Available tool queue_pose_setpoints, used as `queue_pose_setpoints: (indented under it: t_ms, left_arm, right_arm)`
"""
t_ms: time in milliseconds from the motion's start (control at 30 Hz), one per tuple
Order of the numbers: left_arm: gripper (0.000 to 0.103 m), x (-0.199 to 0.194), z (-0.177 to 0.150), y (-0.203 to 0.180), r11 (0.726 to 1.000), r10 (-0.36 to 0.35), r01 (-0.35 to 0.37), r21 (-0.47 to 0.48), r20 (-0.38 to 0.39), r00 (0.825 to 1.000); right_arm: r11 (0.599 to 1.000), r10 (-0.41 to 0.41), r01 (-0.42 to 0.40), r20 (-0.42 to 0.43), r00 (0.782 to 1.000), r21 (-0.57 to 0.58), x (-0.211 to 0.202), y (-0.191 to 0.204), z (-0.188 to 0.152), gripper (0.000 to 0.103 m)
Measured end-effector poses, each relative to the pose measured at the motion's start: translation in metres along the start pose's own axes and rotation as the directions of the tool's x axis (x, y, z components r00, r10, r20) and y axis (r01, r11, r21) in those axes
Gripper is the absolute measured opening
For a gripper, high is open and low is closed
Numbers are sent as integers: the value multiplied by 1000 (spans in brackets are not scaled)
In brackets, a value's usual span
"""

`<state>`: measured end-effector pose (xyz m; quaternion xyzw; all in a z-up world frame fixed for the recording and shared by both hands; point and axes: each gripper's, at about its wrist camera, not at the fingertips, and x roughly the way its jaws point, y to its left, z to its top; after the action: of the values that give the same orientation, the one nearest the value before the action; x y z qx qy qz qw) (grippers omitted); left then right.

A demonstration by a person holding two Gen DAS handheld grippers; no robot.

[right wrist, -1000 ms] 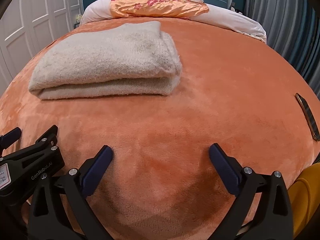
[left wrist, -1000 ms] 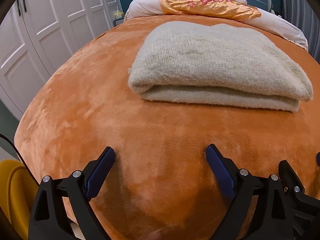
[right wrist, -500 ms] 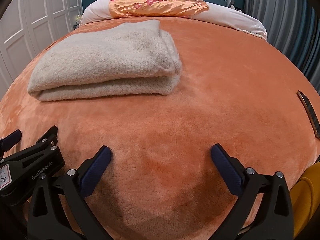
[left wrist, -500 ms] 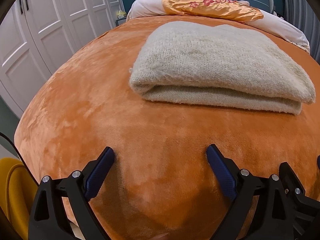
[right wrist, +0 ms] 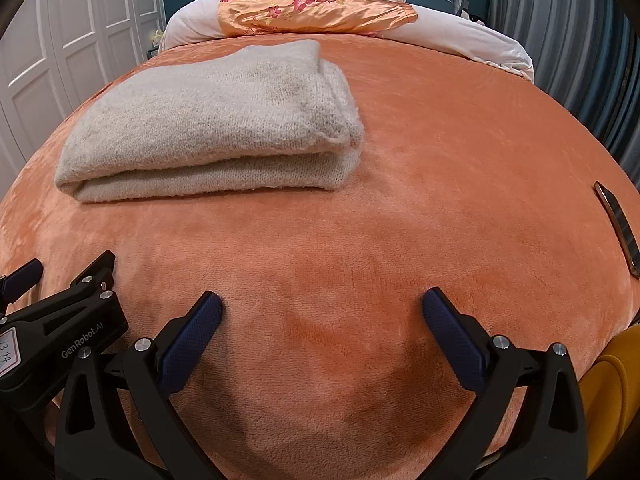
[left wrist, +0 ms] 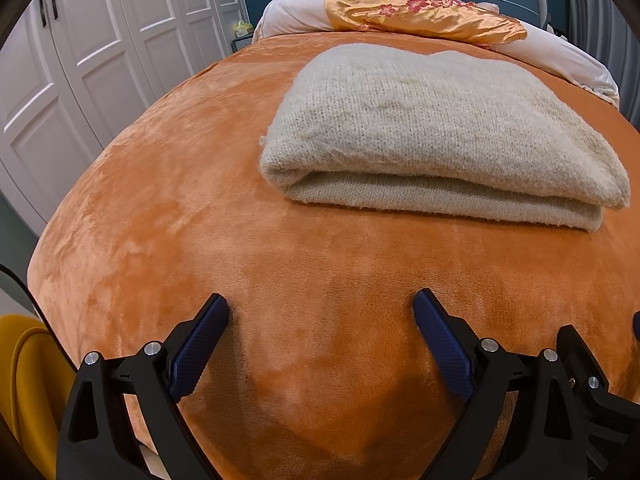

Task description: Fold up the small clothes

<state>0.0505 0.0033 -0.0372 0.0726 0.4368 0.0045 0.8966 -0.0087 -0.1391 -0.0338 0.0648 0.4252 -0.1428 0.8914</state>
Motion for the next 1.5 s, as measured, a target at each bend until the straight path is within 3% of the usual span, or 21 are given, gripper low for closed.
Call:
queue_pose_setpoints:
  t_ms: [1100,1500]
  left_arm:
    - [92,0,0,0,1000,1,-1,-1,2,1000]
    - [90,-8,4,-3,1000,3,-3,9,22,1000]
  right_arm:
    - [1000,0,0,2,1000,-1,0,-1,0,98]
    - [999,-38,38,9,999,5,-10,0,3,96]
